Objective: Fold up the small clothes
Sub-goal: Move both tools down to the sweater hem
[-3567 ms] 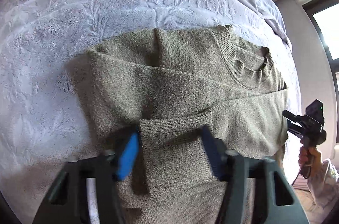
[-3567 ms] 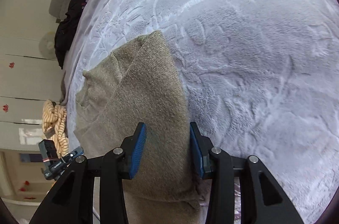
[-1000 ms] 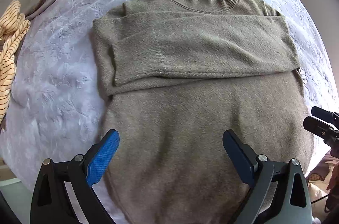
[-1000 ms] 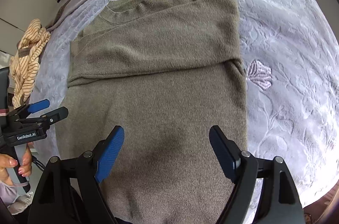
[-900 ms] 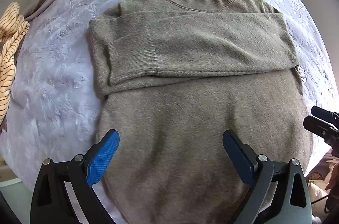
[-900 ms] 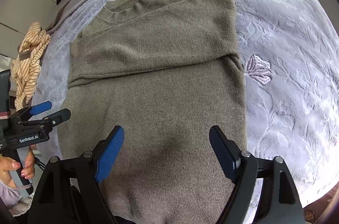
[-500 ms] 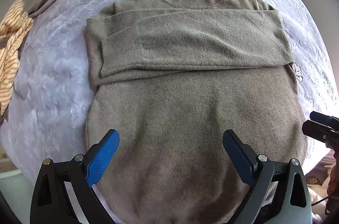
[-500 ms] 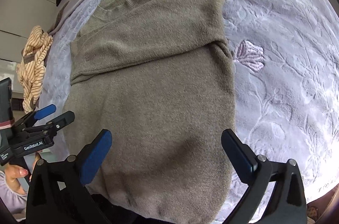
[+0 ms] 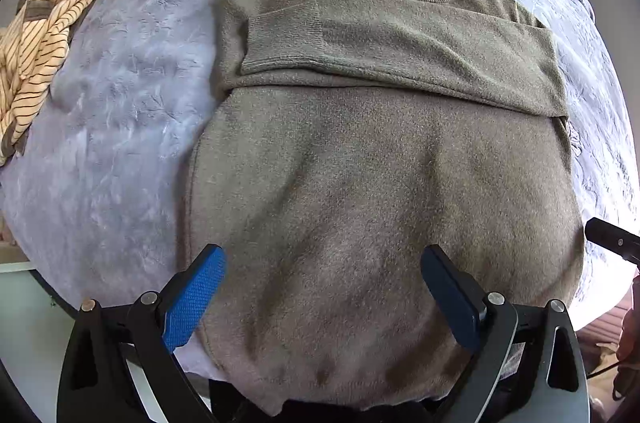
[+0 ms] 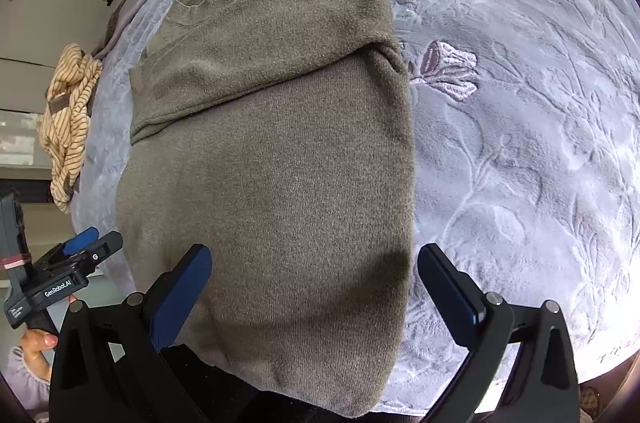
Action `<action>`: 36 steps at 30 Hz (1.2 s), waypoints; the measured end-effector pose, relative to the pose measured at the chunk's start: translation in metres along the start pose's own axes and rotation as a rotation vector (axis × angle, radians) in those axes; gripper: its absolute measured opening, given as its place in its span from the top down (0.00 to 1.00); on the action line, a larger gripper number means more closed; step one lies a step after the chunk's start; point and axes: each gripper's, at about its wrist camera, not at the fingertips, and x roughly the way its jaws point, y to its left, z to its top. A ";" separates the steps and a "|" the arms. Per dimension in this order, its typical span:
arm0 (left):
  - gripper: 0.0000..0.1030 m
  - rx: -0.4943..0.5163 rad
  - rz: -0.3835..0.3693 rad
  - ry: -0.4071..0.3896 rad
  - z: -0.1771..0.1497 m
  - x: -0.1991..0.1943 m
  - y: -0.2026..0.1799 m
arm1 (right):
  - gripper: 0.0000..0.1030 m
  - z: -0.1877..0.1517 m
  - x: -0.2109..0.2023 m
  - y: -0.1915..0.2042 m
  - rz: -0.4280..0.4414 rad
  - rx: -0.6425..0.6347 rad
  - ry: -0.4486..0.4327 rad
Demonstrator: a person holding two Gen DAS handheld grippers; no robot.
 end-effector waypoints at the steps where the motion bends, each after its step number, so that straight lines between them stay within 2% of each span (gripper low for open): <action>1: 0.04 0.002 -0.002 -0.005 -0.001 0.000 0.001 | 0.00 -0.003 0.000 0.000 0.001 0.006 -0.003; 6: 0.04 0.007 -0.030 -0.012 -0.017 0.002 0.011 | 0.00 -0.017 0.000 0.006 -0.010 0.013 -0.017; 13: 0.04 -0.006 -0.069 -0.007 -0.064 0.008 0.041 | 0.00 -0.057 0.005 0.022 -0.096 -0.018 -0.035; 16: 0.04 -0.028 -0.085 -0.006 -0.083 0.010 0.059 | 0.00 -0.075 0.006 0.028 -0.105 -0.037 -0.034; 23: 0.04 -0.044 -0.196 -0.014 -0.113 0.017 0.099 | 0.00 -0.116 0.003 0.006 0.026 0.078 -0.054; 27: 0.04 -0.025 -0.304 0.023 -0.128 0.030 0.111 | 0.00 -0.143 0.005 -0.011 0.103 0.130 -0.058; 29: 0.04 -0.028 -0.351 0.043 -0.134 0.038 0.113 | 0.00 -0.156 0.008 -0.021 0.150 0.153 -0.047; 36: 0.04 -0.013 -0.419 0.092 -0.146 0.066 0.102 | 0.00 -0.186 0.024 -0.052 0.270 0.244 -0.046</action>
